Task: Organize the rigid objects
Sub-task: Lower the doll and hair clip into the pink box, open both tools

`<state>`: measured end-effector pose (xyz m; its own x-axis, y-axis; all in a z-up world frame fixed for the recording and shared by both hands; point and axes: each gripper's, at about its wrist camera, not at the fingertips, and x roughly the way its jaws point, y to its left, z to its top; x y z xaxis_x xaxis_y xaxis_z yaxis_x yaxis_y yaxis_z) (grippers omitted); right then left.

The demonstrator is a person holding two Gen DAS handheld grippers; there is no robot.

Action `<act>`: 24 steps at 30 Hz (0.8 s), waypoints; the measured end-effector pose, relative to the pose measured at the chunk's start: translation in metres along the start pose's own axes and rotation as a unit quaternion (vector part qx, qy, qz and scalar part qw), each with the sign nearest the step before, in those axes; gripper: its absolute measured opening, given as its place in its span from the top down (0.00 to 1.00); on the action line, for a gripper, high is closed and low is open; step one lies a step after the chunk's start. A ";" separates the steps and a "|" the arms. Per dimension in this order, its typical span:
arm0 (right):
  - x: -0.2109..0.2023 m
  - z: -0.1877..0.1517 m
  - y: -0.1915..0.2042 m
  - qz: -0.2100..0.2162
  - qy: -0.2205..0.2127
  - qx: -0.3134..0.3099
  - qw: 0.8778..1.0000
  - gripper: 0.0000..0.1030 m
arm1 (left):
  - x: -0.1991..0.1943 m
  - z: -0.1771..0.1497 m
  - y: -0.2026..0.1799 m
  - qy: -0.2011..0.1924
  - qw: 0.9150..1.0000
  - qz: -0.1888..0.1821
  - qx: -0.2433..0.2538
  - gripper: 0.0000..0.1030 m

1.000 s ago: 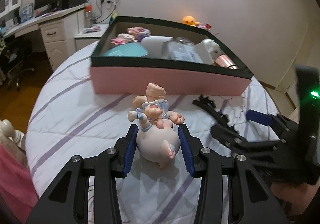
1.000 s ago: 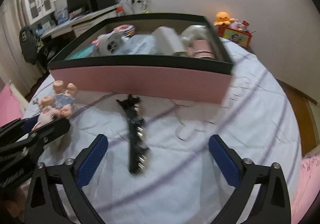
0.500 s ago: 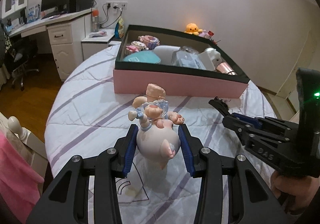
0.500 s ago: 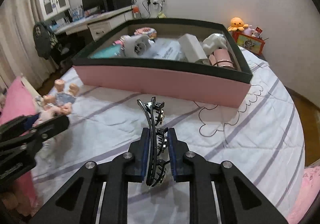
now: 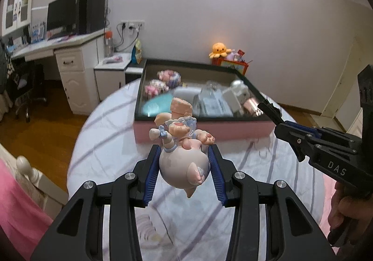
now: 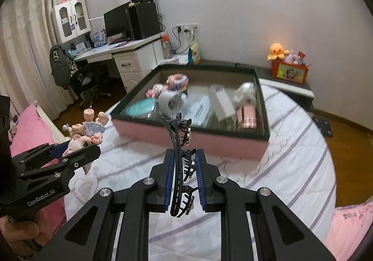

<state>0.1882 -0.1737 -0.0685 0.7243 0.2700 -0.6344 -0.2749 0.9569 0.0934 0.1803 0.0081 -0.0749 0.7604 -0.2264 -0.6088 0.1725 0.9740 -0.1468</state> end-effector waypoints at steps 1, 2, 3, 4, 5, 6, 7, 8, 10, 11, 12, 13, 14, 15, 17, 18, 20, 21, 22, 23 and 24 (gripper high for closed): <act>0.000 0.005 -0.002 -0.001 -0.004 -0.001 1.000 0.83 | 0.001 0.006 0.000 -0.004 1.000 0.000 0.003 0.59; 0.002 0.014 -0.005 -0.004 -0.009 0.000 1.000 0.83 | 0.004 0.014 -0.001 -0.009 1.000 0.002 0.008 0.59; 0.003 0.021 -0.008 -0.004 -0.013 0.002 1.000 0.83 | 0.007 0.022 -0.001 -0.014 1.000 0.003 0.012 0.59; 0.006 0.028 -0.011 -0.005 -0.015 0.004 1.000 0.83 | 0.011 0.030 -0.002 -0.017 1.000 0.005 0.014 0.59; 0.011 0.038 -0.017 -0.007 -0.018 0.007 1.000 0.83 | 0.016 0.038 -0.002 -0.019 1.000 0.006 0.016 0.59; 0.015 0.045 -0.021 -0.007 -0.018 0.009 1.000 0.83 | 0.022 0.047 -0.002 -0.022 1.000 0.007 0.019 0.59; 0.023 0.054 -0.026 -0.008 -0.016 0.012 1.000 0.83 | 0.028 0.055 -0.004 -0.024 0.999 0.008 0.022 0.59; 0.028 0.059 -0.028 -0.010 -0.014 0.013 1.000 0.83 | 0.035 0.063 -0.005 -0.025 0.999 0.010 0.026 0.59; 0.049 0.074 -0.036 -0.016 -0.006 0.018 1.000 0.83 | 0.052 0.077 -0.007 -0.024 0.999 0.012 0.031 0.59; 0.058 0.079 -0.040 -0.017 -0.002 0.022 1.000 0.83 | 0.061 0.083 -0.008 -0.021 0.999 0.012 0.033 0.59; 0.066 0.083 -0.044 -0.017 0.002 0.026 1.000 0.83 | 0.072 0.090 -0.009 -0.017 0.999 0.013 0.034 0.59; 0.074 0.087 -0.046 -0.018 0.006 0.029 0.999 0.83 | 0.080 0.094 -0.009 -0.013 0.999 0.013 0.034 0.59; 0.085 0.091 -0.050 -0.019 0.012 0.031 0.999 0.83 | 0.092 0.100 -0.009 -0.008 0.999 0.013 0.033 0.59; 0.092 0.094 -0.053 -0.021 0.017 0.033 0.999 0.83 | 0.099 0.102 -0.009 -0.004 0.999 0.014 0.032 0.59; 0.109 0.099 -0.061 -0.024 0.027 0.041 0.999 0.83 | 0.117 0.109 -0.008 0.006 0.999 0.015 0.030 0.59; 0.114 0.100 -0.063 -0.026 0.029 0.044 0.998 0.83 | 0.124 0.111 -0.008 0.010 0.999 0.015 0.029 0.59; 0.126 0.101 -0.068 -0.029 0.036 0.050 0.998 0.83 | 0.138 0.115 -0.008 0.021 0.999 0.016 0.030 0.59; 0.129 0.102 -0.070 -0.029 0.038 0.051 0.998 0.83 | 0.144 0.116 -0.009 0.025 0.999 0.017 0.031 0.59; 0.132 0.102 -0.072 -0.030 0.040 0.053 0.997 0.82 | 0.148 0.117 -0.009 0.027 0.999 0.019 0.031 0.59; 0.135 0.101 -0.074 -0.031 0.042 0.054 0.997 0.82 | 0.152 0.117 -0.010 0.025 0.999 0.023 0.033 0.59; 0.137 0.100 -0.076 -0.031 0.043 0.057 0.997 0.82 | 0.154 0.119 -0.011 0.024 0.999 0.027 0.036 0.58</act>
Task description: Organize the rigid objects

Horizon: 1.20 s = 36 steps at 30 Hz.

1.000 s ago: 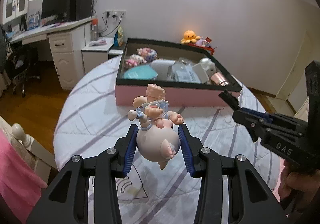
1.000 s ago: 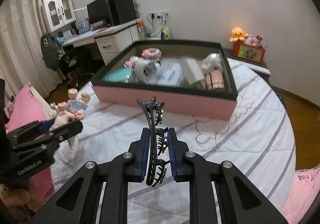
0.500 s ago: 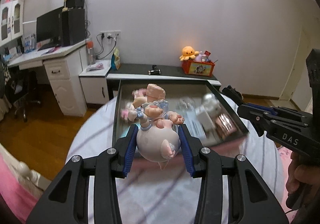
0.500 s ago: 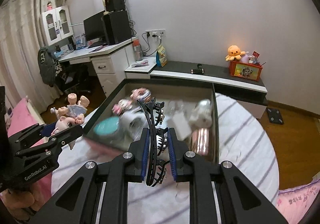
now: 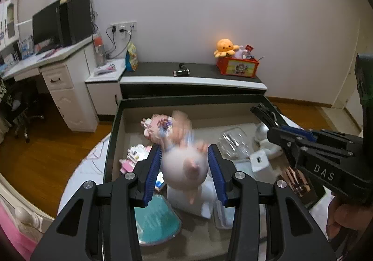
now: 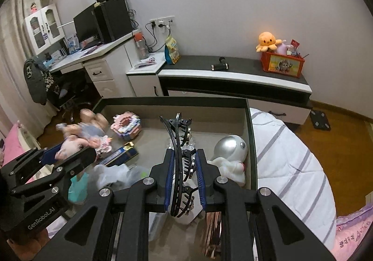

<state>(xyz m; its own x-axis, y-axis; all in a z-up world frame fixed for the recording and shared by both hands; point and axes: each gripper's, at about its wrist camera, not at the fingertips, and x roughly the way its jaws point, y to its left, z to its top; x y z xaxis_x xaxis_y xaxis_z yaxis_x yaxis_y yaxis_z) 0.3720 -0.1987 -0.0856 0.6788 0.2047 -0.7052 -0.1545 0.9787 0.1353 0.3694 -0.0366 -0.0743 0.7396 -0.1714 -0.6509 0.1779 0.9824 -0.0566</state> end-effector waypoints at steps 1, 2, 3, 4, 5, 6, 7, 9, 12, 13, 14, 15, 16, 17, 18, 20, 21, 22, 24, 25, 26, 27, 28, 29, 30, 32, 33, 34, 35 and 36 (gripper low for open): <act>0.001 -0.001 -0.001 0.000 -0.001 0.002 1.000 0.80 | 0.000 0.000 -0.001 0.001 1.000 0.003 0.001 0.52; 0.002 -0.001 -0.004 -0.001 -0.001 0.005 1.000 0.71 | 0.000 0.000 0.000 0.000 1.000 0.006 0.000 0.39; 0.001 -0.003 -0.005 0.000 -0.002 0.011 1.000 0.62 | -0.003 0.000 0.001 -0.006 1.000 0.015 -0.004 0.30; -0.001 -0.004 -0.007 0.003 -0.006 0.016 1.000 0.34 | -0.008 -0.002 0.001 -0.016 1.000 0.023 -0.007 0.14; -0.007 -0.006 -0.008 0.009 -0.017 0.023 1.000 0.14 | -0.015 -0.003 0.002 -0.028 0.999 0.029 -0.009 0.05; -0.012 -0.009 -0.008 0.012 -0.025 0.026 0.999 0.13 | -0.022 -0.004 0.003 -0.039 0.999 0.034 -0.009 0.03; -0.016 -0.010 -0.009 0.012 -0.028 0.028 0.999 0.12 | -0.029 -0.006 0.004 -0.046 0.998 0.039 -0.010 0.00; -0.027 -0.015 -0.009 0.009 -0.032 0.036 0.999 0.06 | -0.043 -0.010 0.007 -0.052 0.998 0.040 -0.014 0.00; -0.051 -0.025 -0.007 0.010 -0.051 0.045 0.998 0.00 | -0.065 -0.016 0.010 -0.061 0.997 0.030 -0.023 0.00; -0.059 -0.029 -0.006 0.010 -0.057 0.046 0.997 0.00 | -0.077 -0.020 0.010 -0.068 0.997 0.027 -0.024 0.00; -0.068 -0.033 -0.004 0.012 -0.064 0.047 0.997 0.00 | -0.084 -0.023 0.010 -0.073 0.997 0.023 -0.023 0.00; -0.080 -0.039 -0.002 0.013 -0.073 0.047 0.996 0.00 | -0.094 -0.026 0.009 -0.077 0.997 0.018 -0.023 0.00; -0.088 -0.043 0.000 0.013 -0.079 0.047 0.996 0.00 | -0.103 -0.030 0.009 -0.083 0.996 0.014 -0.024 0.00; -0.099 -0.048 0.003 0.013 -0.085 0.047 0.995 0.00 | -0.113 -0.034 0.008 -0.090 0.996 0.010 -0.022 0.00; -0.109 -0.054 0.006 0.012 -0.091 0.048 0.995 0.00 | -0.124 -0.040 0.006 -0.097 0.995 0.011 -0.020 0.00; -0.129 -0.066 0.012 0.010 -0.102 0.044 0.994 0.00 | -0.143 -0.049 0.004 -0.108 0.994 0.013 -0.019 0.00; -0.135 -0.071 0.015 0.008 -0.105 0.043 0.993 0.00 | -0.152 -0.054 0.004 -0.112 0.993 0.013 -0.019 0.00; -0.142 -0.076 0.018 0.006 -0.108 0.042 0.993 0.00 | -0.161 -0.059 0.003 -0.115 0.993 0.017 -0.020 0.00; -0.159 -0.087 0.024 0.007 -0.117 0.040 0.992 0.00 | -0.179 -0.069 0.000 -0.118 0.992 0.027 -0.022 0.00; -0.168 -0.093 0.028 0.005 -0.122 0.038 0.992 0.00 | -0.187 -0.074 -0.002 -0.119 0.992 0.031 -0.021 0.00; -0.176 -0.097 0.031 0.002 -0.125 0.037 0.991 0.00 | -0.193 -0.077 -0.003 -0.121 0.992 0.034 -0.021 0.00; -0.182 -0.100 0.035 0.000 -0.128 0.036 0.991 0.00 | -0.202 -0.082 -0.004 -0.122 0.992 0.039 -0.020 0.00; -0.192 -0.106 0.038 -0.002 -0.134 0.033 0.990 0.00 | -0.209 -0.087 -0.006 -0.124 0.991 0.042 -0.019 0.00; -0.199 -0.110 0.041 -0.004 -0.139 0.032 0.990 0.00 | -0.216 -0.091 -0.007 -0.125 0.991 0.044 -0.019 0.00; -0.205 -0.114 0.043 -0.006 -0.143 0.030 0.989 0.00 | -0.222 -0.095 -0.008 -0.126 0.991 0.046 -0.020 0.00; -0.219 -0.124 0.046 -0.012 -0.149 0.028 0.988 0.00 | -0.234 -0.103 -0.010 -0.125 0.991 0.048 -0.023 0.00; -0.226 -0.130 0.048 -0.014 -0.151 0.026 0.988 0.00 | -0.240 -0.108 -0.012 -0.126 0.991 0.047 -0.025 0.00; -0.231 -0.134 0.048 -0.015 -0.154 0.025 0.988 0.00 | -0.245 -0.112 -0.012 -0.127 0.990 0.047 -0.026 0.00; -0.238 -0.143 0.049 -0.021 -0.158 0.024 0.987 0.00 | -0.250 -0.116 -0.013 -0.126 0.990 0.049 -0.027 0.00; -0.244 -0.150 0.050 -0.026 -0.161 0.024 0.986 0.00 | -0.254 -0.121 -0.014 -0.125 0.990 0.051 -0.027 0.00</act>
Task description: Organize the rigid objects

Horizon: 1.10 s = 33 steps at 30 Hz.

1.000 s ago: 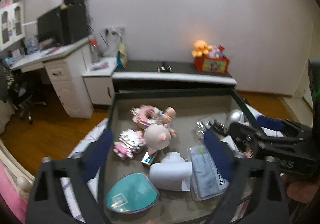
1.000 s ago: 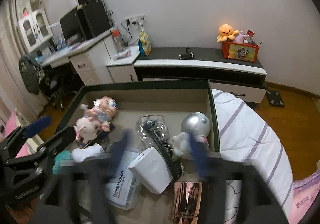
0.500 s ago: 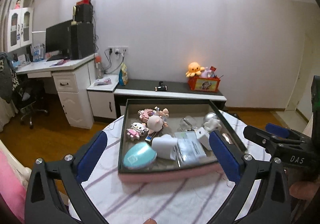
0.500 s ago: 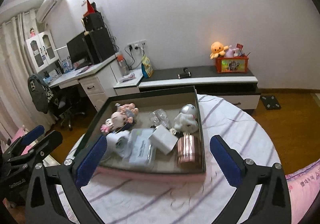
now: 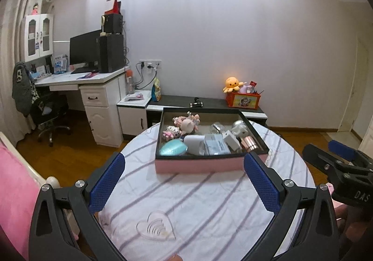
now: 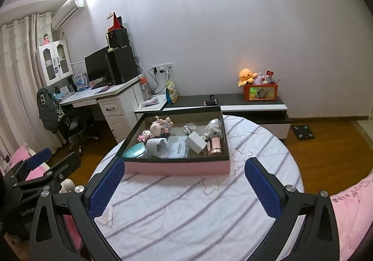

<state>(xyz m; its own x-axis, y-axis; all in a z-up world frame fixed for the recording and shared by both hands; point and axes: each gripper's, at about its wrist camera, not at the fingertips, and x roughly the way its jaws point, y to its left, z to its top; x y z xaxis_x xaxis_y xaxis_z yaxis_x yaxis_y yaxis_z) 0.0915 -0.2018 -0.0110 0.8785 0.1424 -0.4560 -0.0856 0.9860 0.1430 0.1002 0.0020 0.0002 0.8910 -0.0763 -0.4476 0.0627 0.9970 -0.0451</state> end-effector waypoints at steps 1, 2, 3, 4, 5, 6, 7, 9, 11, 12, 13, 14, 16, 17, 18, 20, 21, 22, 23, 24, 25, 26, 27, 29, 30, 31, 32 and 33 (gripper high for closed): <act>-0.006 -0.004 0.000 -0.003 -0.002 0.000 1.000 0.00 | -0.006 -0.004 0.000 0.001 1.000 0.002 0.000 0.00; -0.014 -0.011 0.000 -0.006 -0.003 0.001 1.000 0.00 | -0.010 -0.006 0.000 0.001 1.000 0.002 -0.001 0.00; -0.019 -0.014 0.000 -0.009 -0.005 0.001 1.000 0.00 | -0.014 -0.010 -0.001 0.003 1.000 0.002 -0.002 0.00; -0.025 -0.018 0.001 -0.014 -0.006 -0.001 1.000 0.00 | -0.017 -0.012 -0.001 0.005 1.000 0.003 -0.002 0.00; -0.032 -0.023 0.002 -0.023 -0.010 -0.005 1.000 0.00 | -0.022 -0.015 -0.001 0.008 1.000 0.005 -0.002 0.00; -0.036 -0.026 0.003 -0.030 -0.013 -0.008 0.999 0.00 | -0.025 -0.017 -0.001 0.008 1.000 0.006 -0.002 0.00; -0.040 -0.028 0.005 -0.034 -0.014 -0.013 0.999 0.00 | -0.029 -0.020 -0.001 0.008 1.000 0.007 -0.002 0.00; -0.046 -0.030 0.006 -0.036 -0.017 -0.016 0.999 0.00 | -0.037 -0.024 0.000 0.006 1.000 0.008 -0.005 0.00; -0.051 -0.028 0.010 -0.038 -0.024 -0.022 0.999 0.00 | -0.041 -0.026 0.000 0.007 1.000 0.007 -0.006 0.00; -0.052 -0.027 0.011 -0.038 -0.027 -0.022 0.999 0.00 | -0.045 -0.028 0.000 0.007 1.000 0.006 -0.006 0.00; -0.053 -0.027 0.012 -0.038 -0.029 -0.023 0.999 0.00 | -0.047 -0.030 0.000 0.006 1.000 0.007 -0.005 0.00; -0.054 -0.028 0.014 -0.036 -0.029 -0.025 0.999 0.00 | -0.048 -0.030 0.000 0.006 1.000 0.008 -0.005 0.00; -0.053 -0.029 0.018 -0.031 -0.026 -0.028 0.999 0.00 | -0.051 -0.032 0.002 0.006 1.000 0.009 -0.005 0.00; -0.054 -0.031 0.020 -0.031 -0.026 -0.030 0.999 0.00 | -0.052 -0.032 0.002 0.006 1.000 0.011 -0.006 0.00; -0.055 -0.032 0.021 -0.030 -0.025 -0.031 0.999 0.00 | -0.052 -0.032 0.003 0.005 1.000 0.011 -0.008 0.00; -0.054 -0.033 0.023 -0.026 -0.023 -0.032 0.999 0.00 | -0.053 -0.031 0.006 0.004 1.000 0.011 -0.011 0.00; -0.053 -0.034 0.023 -0.027 -0.023 -0.032 0.999 0.00 | -0.054 -0.031 0.007 0.002 1.000 0.013 -0.011 0.00; -0.053 -0.034 0.023 -0.028 -0.023 -0.033 0.999 0.00 | -0.055 -0.031 0.007 0.001 1.000 0.014 -0.011 0.00; -0.053 -0.034 0.023 -0.027 -0.022 -0.033 0.999 0.00 | -0.055 -0.031 0.008 0.001 1.000 0.014 -0.012 0.00; -0.053 -0.034 0.023 -0.028 -0.022 -0.032 0.999 0.00 | -0.055 -0.031 0.008 0.000 1.000 0.014 -0.013 0.00; -0.053 -0.034 0.023 -0.028 -0.022 -0.032 0.999 0.00 | -0.055 -0.032 0.009 0.001 1.000 0.014 -0.013 0.00; -0.052 -0.035 0.023 -0.029 -0.021 -0.032 0.999 0.00 | -0.055 -0.031 0.009 0.001 1.000 0.014 -0.012 0.00; -0.052 -0.035 0.023 -0.029 -0.021 -0.032 0.999 0.00 | -0.056 -0.031 0.009 0.001 1.000 0.014 -0.012 0.00; -0.052 -0.036 0.022 -0.029 -0.021 -0.031 0.999 0.00 | -0.055 -0.031 0.009 0.000 1.000 0.014 -0.012 0.00; -0.052 -0.035 0.022 -0.029 -0.021 -0.031 0.999 0.00 | -0.055 -0.031 0.009 0.001 1.000 0.014 -0.012 0.00; -0.051 -0.036 0.023 -0.029 -0.021 -0.032 0.999 0.00 | -0.055 -0.031 0.008 0.001 1.000 0.014 -0.012 0.00; -0.051 -0.036 0.022 -0.029 -0.021 -0.032 0.999 0.00 | -0.055 -0.031 0.009 0.001 1.000 0.014 -0.012 0.00; -0.051 -0.036 0.022 -0.029 -0.020 -0.032 0.999 0.00 | -0.055 -0.031 0.008 0.001 1.000 0.014 -0.012 0.00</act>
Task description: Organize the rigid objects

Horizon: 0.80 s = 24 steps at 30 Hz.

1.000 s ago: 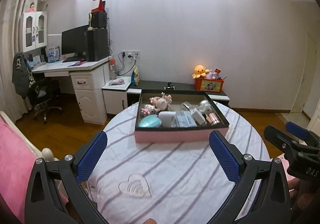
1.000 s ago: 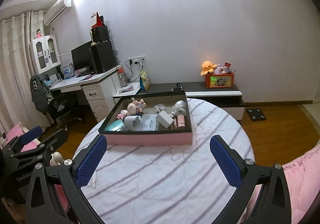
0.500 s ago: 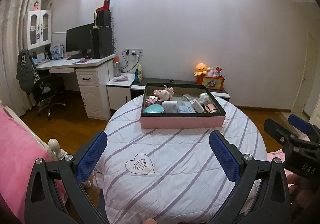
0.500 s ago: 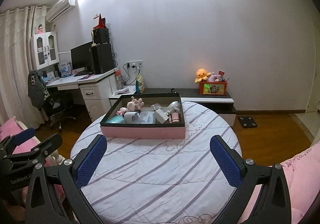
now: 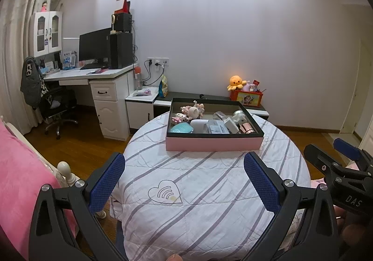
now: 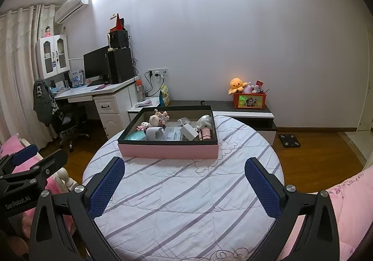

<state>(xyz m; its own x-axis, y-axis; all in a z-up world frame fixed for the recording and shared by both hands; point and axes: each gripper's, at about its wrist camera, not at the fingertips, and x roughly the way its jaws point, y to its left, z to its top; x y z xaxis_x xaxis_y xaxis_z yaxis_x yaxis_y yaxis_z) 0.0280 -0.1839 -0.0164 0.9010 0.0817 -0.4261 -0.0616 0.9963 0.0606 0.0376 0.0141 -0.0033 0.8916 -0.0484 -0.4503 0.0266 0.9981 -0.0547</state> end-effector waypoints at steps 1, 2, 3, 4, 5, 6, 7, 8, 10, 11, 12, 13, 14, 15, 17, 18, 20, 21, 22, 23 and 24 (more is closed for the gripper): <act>0.000 0.000 0.000 0.000 0.001 0.000 1.000 0.00 | 0.000 0.000 0.000 0.000 1.000 0.001 0.000 0.00; 0.000 -0.001 0.000 0.001 0.001 -0.001 1.000 0.00 | 0.000 0.000 0.000 0.000 1.000 0.001 0.000 0.00; 0.001 -0.002 0.001 0.001 0.002 -0.001 1.000 0.00 | 0.000 0.000 0.000 0.001 1.000 0.001 0.000 0.00; 0.002 -0.002 0.001 0.001 0.002 -0.001 1.000 0.00 | -0.001 -0.001 0.001 0.001 1.000 0.002 0.000 0.00; 0.002 -0.002 0.001 0.002 0.002 -0.001 1.000 0.00 | -0.001 -0.001 0.001 0.000 1.000 0.003 -0.001 0.00; 0.002 -0.002 0.001 0.001 0.002 -0.001 1.000 0.00 | 0.000 -0.002 0.001 0.001 1.000 0.002 -0.001 0.00; 0.003 -0.002 0.000 0.001 0.003 -0.001 1.000 0.00 | 0.000 -0.002 0.001 0.001 1.000 0.001 -0.001 0.00; 0.003 -0.002 0.000 0.000 0.003 -0.001 1.000 0.00 | -0.001 -0.002 0.001 0.000 1.000 0.002 -0.001 0.00; 0.003 -0.003 0.000 0.000 0.003 -0.001 1.000 0.00 | 0.000 -0.002 0.001 -0.001 1.000 0.003 -0.001 0.00; 0.003 -0.003 0.000 0.000 0.003 -0.001 1.000 0.00 | 0.000 -0.003 0.001 -0.001 1.000 0.003 -0.001 0.00; 0.003 -0.004 0.001 -0.001 0.002 -0.001 1.000 0.00 | -0.001 -0.003 0.001 -0.002 1.000 0.002 -0.001 0.00; 0.003 -0.004 0.001 -0.002 0.002 -0.001 1.000 0.00 | 0.000 -0.003 0.000 -0.002 1.000 0.002 0.000 0.00; 0.003 -0.004 0.001 -0.002 0.002 -0.001 1.000 0.00 | -0.001 -0.003 0.000 -0.003 1.000 0.002 0.000 0.00; 0.003 -0.004 0.001 -0.002 0.003 -0.001 1.000 0.00 | 0.000 -0.003 0.000 -0.002 1.000 0.002 -0.001 0.00; 0.003 -0.005 0.000 -0.002 0.003 0.000 1.000 0.00 | 0.000 -0.003 0.000 -0.001 1.000 0.002 -0.001 0.00; 0.003 -0.005 0.000 -0.002 0.004 0.000 1.000 0.00 | 0.000 -0.003 0.000 -0.002 1.000 0.003 -0.001 0.00; 0.003 -0.006 0.000 -0.003 0.004 0.000 1.000 0.00 | 0.000 -0.003 0.000 -0.001 1.000 0.002 0.000 0.00; 0.003 -0.006 0.000 -0.003 0.005 0.000 1.000 0.00 | 0.000 -0.003 -0.001 -0.001 1.000 0.002 0.000 0.00; 0.004 -0.005 0.000 -0.003 0.005 0.000 1.000 0.00 | 0.000 -0.003 -0.001 -0.001 1.000 0.002 0.000 0.00; 0.004 -0.005 0.000 -0.003 0.006 0.000 1.000 0.00 | 0.000 -0.003 -0.002 -0.001 1.000 0.003 0.000 0.00; 0.003 -0.005 0.000 -0.003 0.005 0.000 1.000 0.00 | 0.000 -0.003 -0.001 -0.001 1.000 0.002 0.000 0.00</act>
<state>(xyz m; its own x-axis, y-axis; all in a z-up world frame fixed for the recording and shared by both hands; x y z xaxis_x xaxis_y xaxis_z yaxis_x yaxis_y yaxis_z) 0.0288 -0.1833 -0.0227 0.8966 0.0760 -0.4362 -0.0565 0.9967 0.0576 0.0366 0.0125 -0.0059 0.8924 -0.0444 -0.4490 0.0232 0.9983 -0.0526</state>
